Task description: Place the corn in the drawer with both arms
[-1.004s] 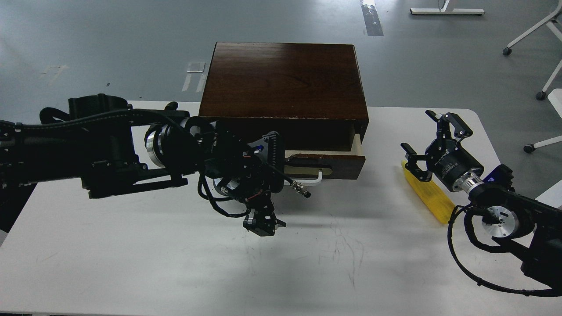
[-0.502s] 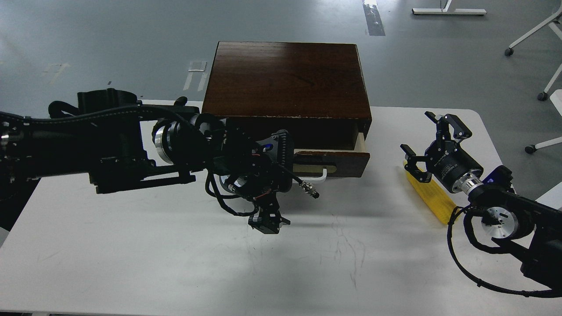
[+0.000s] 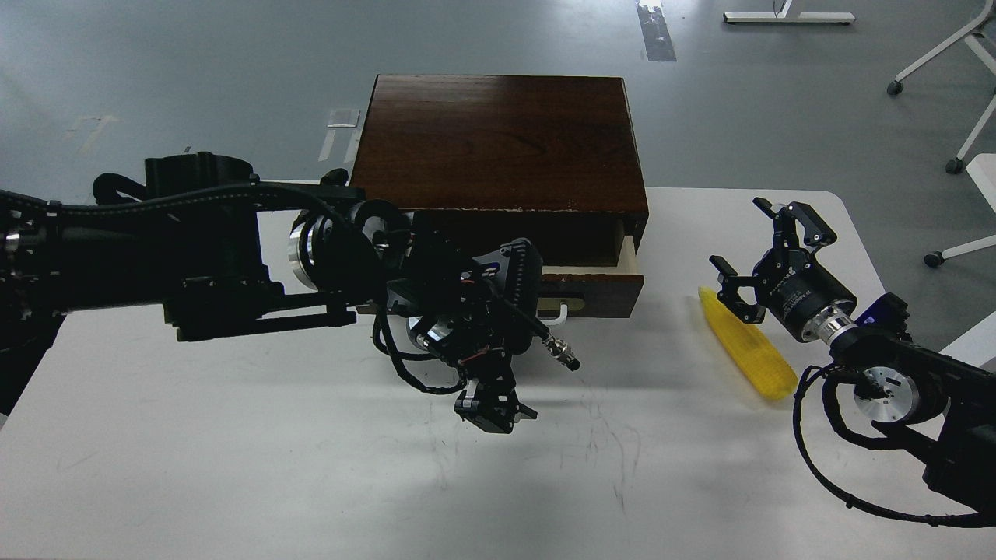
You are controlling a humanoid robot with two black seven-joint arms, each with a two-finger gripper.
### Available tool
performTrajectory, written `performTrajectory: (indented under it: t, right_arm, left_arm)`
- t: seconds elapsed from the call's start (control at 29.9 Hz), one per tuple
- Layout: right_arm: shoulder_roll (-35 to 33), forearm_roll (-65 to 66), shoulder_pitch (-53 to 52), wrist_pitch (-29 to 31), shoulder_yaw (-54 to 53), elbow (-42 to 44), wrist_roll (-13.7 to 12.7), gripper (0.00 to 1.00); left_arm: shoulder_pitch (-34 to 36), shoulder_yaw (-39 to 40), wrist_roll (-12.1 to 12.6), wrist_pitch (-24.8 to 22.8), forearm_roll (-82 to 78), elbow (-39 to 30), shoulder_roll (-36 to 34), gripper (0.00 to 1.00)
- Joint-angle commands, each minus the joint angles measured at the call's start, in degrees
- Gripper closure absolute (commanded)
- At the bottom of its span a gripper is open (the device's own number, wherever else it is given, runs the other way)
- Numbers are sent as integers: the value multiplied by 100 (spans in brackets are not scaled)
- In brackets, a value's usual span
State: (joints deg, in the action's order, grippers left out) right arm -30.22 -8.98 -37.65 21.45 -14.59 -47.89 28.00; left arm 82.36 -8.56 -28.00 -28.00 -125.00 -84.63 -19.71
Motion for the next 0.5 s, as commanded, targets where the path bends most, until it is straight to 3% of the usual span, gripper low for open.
performTrajectory:
  t: [0.0, 0.3, 0.47]
  right_arm:
    - [-10, -8, 3, -1, 0, -1, 0, 0]
    - [-10, 1, 29, -1, 0, -1, 0, 0]
    - [-63, 1, 29, -1, 0, -10, 0, 0]
  left_arm:
    - [200, 153, 0, 0, 0, -141, -138, 2]
    - [227, 1243, 0, 0, 2498, -335, -789, 2]
    - [148, 1682, 0, 0, 5552, -247, -1482, 2]
